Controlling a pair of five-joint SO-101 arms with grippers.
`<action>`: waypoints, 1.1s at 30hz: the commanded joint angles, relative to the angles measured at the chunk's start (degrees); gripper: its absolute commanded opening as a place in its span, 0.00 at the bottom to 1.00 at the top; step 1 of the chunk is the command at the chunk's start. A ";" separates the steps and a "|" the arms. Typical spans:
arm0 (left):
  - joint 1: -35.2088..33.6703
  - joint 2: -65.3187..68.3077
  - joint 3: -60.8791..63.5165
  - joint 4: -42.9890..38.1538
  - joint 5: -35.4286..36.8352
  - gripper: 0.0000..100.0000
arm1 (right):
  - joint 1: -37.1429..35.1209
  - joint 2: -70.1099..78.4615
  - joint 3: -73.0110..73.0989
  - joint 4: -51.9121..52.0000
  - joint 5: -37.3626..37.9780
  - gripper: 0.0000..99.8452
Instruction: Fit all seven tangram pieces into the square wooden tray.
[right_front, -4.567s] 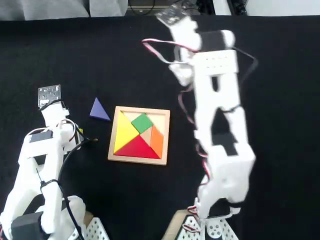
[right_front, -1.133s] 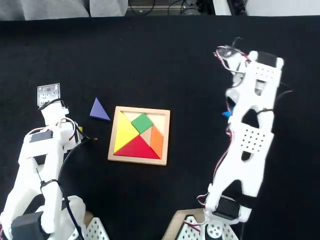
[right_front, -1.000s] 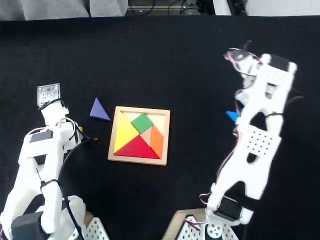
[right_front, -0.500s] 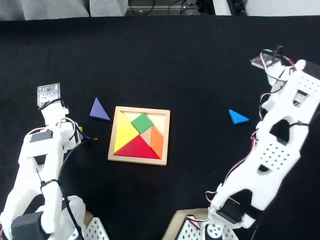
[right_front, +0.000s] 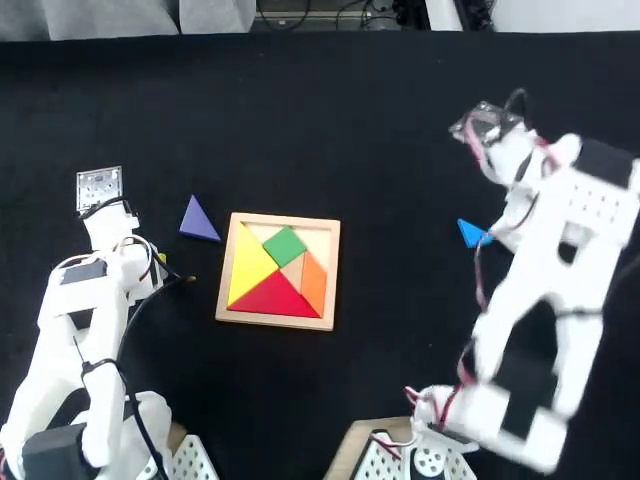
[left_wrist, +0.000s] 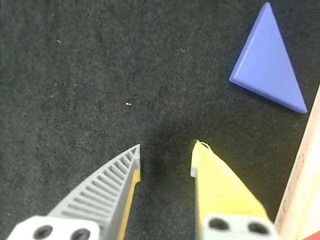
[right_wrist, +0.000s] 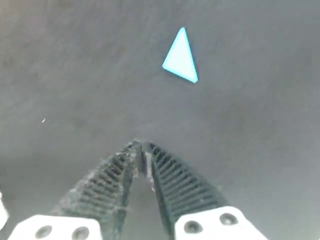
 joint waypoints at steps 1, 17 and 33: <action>0.48 -0.09 -0.13 -0.53 0.70 0.17 | -1.67 -11.12 11.21 -8.35 0.62 0.01; 0.84 -0.70 0.57 -0.97 0.70 0.17 | -1.41 5.05 8.31 -14.95 0.62 0.22; 0.92 -0.18 0.22 -0.97 0.70 0.17 | -2.99 30.11 -12.53 -13.27 14.42 0.22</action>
